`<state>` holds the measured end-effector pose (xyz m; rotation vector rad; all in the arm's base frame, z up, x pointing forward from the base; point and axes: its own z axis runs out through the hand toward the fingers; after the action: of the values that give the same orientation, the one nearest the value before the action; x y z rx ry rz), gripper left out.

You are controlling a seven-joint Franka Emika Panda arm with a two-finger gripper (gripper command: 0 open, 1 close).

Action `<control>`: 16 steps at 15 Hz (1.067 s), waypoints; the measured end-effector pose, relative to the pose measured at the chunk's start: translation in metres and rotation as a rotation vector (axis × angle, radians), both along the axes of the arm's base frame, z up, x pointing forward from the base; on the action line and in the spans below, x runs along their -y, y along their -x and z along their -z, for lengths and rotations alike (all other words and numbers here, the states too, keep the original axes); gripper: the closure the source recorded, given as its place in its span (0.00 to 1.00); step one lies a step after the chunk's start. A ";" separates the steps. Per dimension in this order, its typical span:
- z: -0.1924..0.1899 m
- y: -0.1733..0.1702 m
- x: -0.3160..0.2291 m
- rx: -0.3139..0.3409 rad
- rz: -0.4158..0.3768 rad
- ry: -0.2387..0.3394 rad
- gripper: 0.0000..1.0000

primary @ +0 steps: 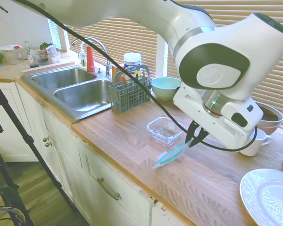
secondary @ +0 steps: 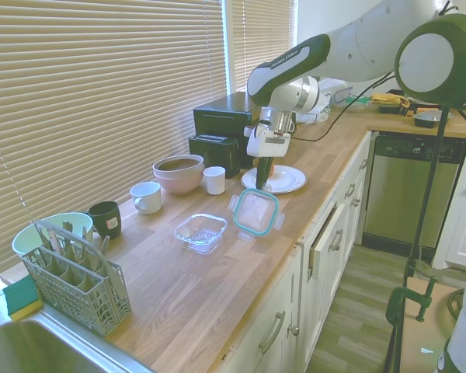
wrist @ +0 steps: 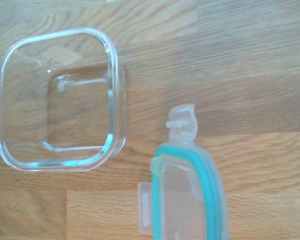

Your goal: Cover the lid of the food container

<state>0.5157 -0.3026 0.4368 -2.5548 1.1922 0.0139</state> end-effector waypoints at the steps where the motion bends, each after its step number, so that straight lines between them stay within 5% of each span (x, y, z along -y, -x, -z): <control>1: -0.006 -0.001 -0.004 0.004 -0.001 0.006 1.00; 16: -0.079 -0.043 -0.063 0.019 0.004 0.083 1.00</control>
<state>0.5583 -0.2396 0.5154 -2.6178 1.2155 -0.0626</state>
